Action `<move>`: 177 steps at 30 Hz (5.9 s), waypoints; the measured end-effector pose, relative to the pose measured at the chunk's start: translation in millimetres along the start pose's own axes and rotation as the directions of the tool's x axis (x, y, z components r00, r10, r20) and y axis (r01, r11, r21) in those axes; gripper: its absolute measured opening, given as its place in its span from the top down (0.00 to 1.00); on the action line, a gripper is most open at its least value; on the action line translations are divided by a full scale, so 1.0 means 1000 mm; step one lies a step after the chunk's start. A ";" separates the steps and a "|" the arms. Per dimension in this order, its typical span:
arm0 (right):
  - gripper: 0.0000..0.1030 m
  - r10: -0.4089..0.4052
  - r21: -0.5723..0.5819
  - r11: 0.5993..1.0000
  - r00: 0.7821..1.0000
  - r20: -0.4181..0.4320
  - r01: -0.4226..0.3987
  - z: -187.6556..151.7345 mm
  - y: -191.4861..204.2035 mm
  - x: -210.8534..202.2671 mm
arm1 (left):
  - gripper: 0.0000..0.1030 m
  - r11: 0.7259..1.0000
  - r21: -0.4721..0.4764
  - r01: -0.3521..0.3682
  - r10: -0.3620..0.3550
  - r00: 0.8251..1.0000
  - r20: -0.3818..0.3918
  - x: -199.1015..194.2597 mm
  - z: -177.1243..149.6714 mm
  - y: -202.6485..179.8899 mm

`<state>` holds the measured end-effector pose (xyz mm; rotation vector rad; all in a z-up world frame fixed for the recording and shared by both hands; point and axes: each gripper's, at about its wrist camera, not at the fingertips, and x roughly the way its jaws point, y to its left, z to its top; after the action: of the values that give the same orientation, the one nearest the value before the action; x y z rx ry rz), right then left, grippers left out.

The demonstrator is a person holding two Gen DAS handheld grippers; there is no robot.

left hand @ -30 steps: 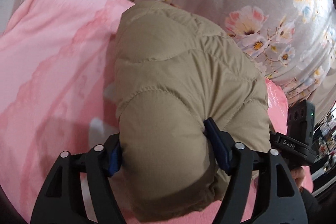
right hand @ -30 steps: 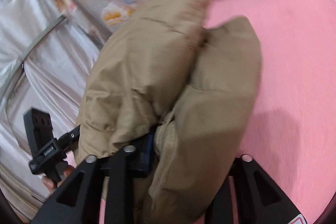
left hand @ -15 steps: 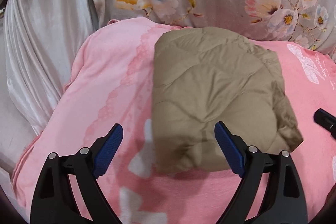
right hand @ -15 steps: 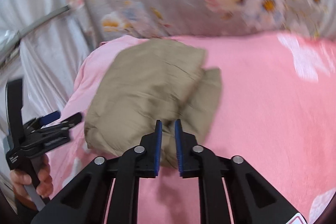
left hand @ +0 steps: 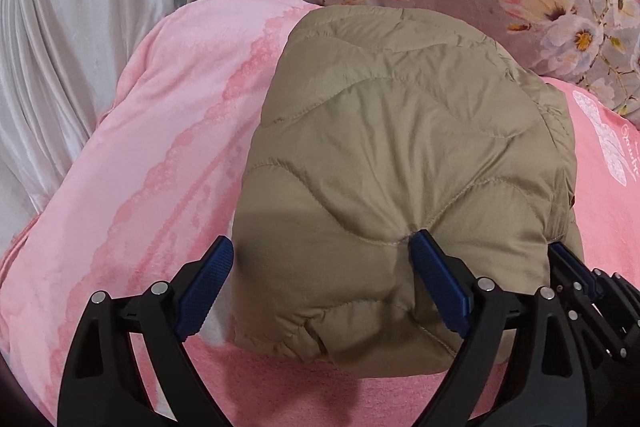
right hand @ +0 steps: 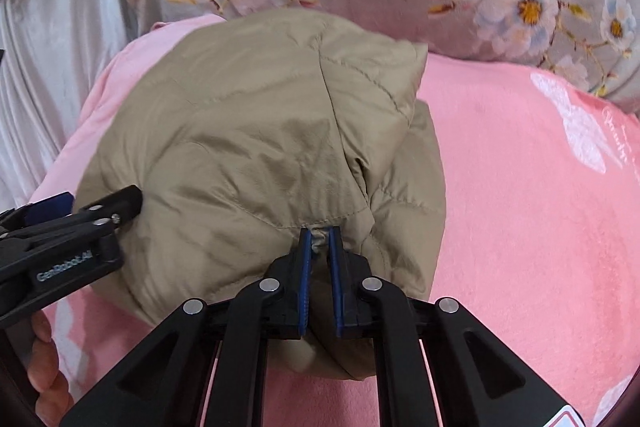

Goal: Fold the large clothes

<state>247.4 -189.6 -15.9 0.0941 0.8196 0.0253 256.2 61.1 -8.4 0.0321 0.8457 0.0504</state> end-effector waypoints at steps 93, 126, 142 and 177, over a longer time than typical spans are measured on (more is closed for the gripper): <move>0.38 -0.157 0.050 0.987 0.985 0.065 0.154 -0.161 -0.002 -0.093 | 0.05 0.992 0.026 -0.123 0.118 0.982 0.148 -0.079 -0.159 -0.046; 0.38 -0.168 0.045 0.985 0.983 0.079 0.165 -0.160 0.001 -0.095 | 0.05 0.991 0.021 -0.134 0.129 0.977 0.169 -0.086 -0.159 -0.050; 0.38 -0.172 0.044 0.985 0.982 0.084 0.168 -0.160 0.001 -0.097 | 0.05 0.988 0.029 -0.151 0.143 0.971 0.189 -0.092 -0.157 -0.056; 0.38 -0.189 0.041 0.982 0.975 0.116 0.186 -0.159 0.005 -0.101 | 0.07 0.987 0.019 -0.158 0.150 0.964 0.219 -0.100 -0.161 -0.063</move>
<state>62.0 -178.4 -49.9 0.0457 0.7067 -0.1697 71.5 -6.4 -43.2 0.1353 0.6240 0.1748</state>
